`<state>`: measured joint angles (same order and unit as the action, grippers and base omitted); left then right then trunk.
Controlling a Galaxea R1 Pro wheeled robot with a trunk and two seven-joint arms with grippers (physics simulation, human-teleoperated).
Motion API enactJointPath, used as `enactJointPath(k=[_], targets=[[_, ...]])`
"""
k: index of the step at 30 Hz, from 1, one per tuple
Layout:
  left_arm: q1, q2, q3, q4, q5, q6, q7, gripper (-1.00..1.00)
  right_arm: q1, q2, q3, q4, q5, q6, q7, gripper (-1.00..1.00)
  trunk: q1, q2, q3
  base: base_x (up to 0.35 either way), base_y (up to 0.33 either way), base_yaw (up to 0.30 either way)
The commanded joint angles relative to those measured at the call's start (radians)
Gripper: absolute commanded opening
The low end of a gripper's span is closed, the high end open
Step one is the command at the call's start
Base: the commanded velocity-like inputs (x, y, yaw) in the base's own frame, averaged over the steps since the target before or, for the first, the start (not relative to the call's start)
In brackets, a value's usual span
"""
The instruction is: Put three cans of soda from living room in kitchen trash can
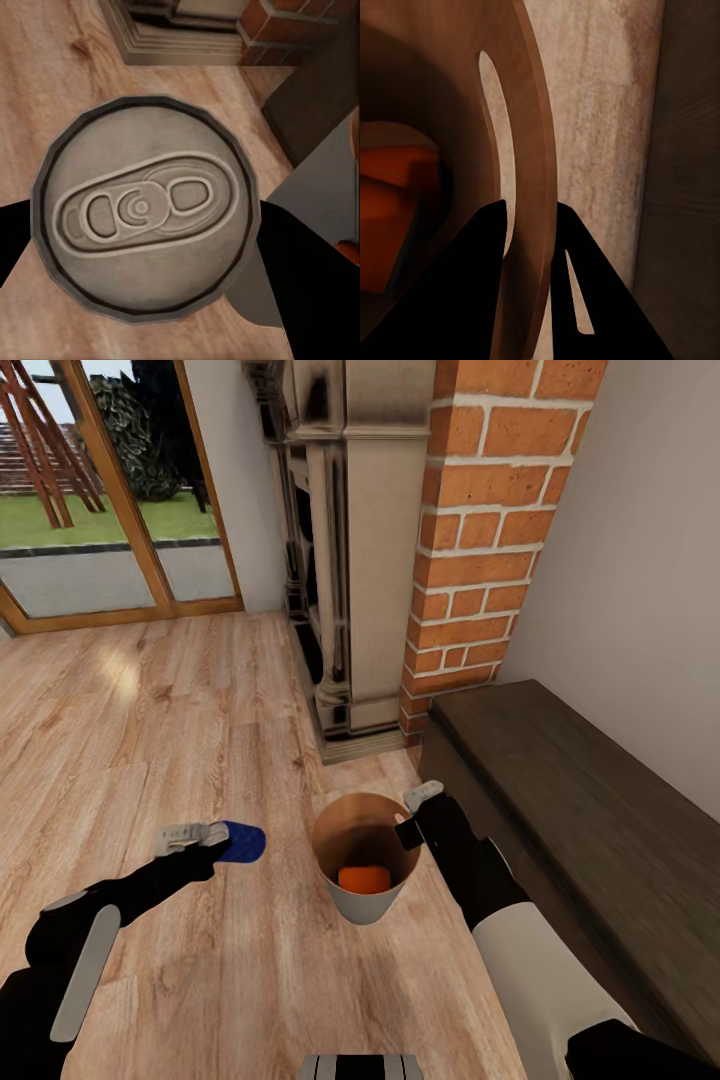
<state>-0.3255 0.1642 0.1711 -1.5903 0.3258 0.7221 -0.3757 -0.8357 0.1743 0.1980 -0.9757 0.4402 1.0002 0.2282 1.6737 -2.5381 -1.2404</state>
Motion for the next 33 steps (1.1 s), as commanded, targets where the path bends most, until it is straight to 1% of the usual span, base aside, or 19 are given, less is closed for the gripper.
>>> enactJointPath(k=[1,6,9,11,13,15,17,18,22,25,27,28,33], targets=[[-0.001,0.0,0.0,0.0,-0.001,0.0,-0.002,-1.0,0.0,0.0,0.0,0.0,-0.016,0.001,0.005,-1.0,0.0,0.0,0.0,0.0,0.0,0.0],[-0.01,-0.001,-0.001,-0.002,0.002,0.023,-0.008,-1.0,0.0,0.0,0.003,0.022,-0.032,0.0,0.005,-1.0,0.0,0.0,0.0,0.0,0.0,0.0],[-0.014,-0.001,-0.002,-0.002,0.016,0.034,-0.019,-1.0,0.0,0.0,0.013,0.034,-0.038,0.0,0.005,-1.0,0.0,0.0,0.0,0.0,0.0,0.0],[-0.018,0.002,-0.003,-0.002,0.04,0.046,-0.033,-1.0,0.0,0.0,0.02,0.038,-0.041,0.0,0.005,-1.0,0.0,0.0,0.0,0.0,0.0,0.0],[-0.032,0.006,-0.004,-0.002,0.074,0.077,-0.047,-1.0,0.0,0.0,0.027,0.041,-0.043,0.0,0.004,-1.0,0.0,0.0,0.0,0.0,0.0,0.0],[-0.041,0.007,-0.004,-0.002,0.086,0.093,-0.05,-1.0,0.0,0.0,0.034,0.042,-0.044,0.0,0.004,-1.0,0.0,0.0,0.0,0.0,0.0,0.0],[-0.052,0.008,-0.004,-0.002,0.098,0.112,-0.056,-1.0,0.0,0.0,0.049,0.043,-0.045,0.0,0.004,-1.0,0.0,0.0,0.0,0.0,0.0,0.0],[-0.063,0.007,-0.004,-0.002,0.104,0.128,-0.068,-1.0,0.0,0.0,0.069,0.044,-0.045,0.0,0.004,-1.0,0.0,0.0,0.0,0.0,0.0,0.0],[-0.083,0.006,-0.004,-0.002,0.108,0.166,-0.092,-1.0,0.0,0.0,0.087,0.044,-0.05,0.001,0.002,-1.0,0.0,0.0,0.0,0.0,0.0,0.0],[-0.102,0.004,-0.006,-0.002,0.109,0.204,-0.11,-1.0,0.0,0.0,0.093,0.044,-0.066,0.001,0.002,-1.0,0.0,0.0,0.0,0.0,0.0,0.0],[-0.118,0.003,-0.009,-0.002,0.109,0.235,-0.137,-1.0,0.0,0.0,0.103,0.043,-0.076,0.001,0.002,-1.0,0.0,0.0,0.0,0.0,0.0,0.0],[-0.124,0.001,-0.01,-0.002,0.11,0.252,-0.163,-1.0,0.0,0.0,0.112,0.043,-0.08,0.001,0.002,-1.0,0.0,0.0,0.0,0.0,0.0,0.0],[-0.135,0.0,-0.012,-0.002,0.11,0.281,-0.208,-1.0,0.0,0.0,0.123,0.043,-0.083,0.001,0.001,-1.0,0.0,0.0,0.0,0.0,0.0,0.0]])
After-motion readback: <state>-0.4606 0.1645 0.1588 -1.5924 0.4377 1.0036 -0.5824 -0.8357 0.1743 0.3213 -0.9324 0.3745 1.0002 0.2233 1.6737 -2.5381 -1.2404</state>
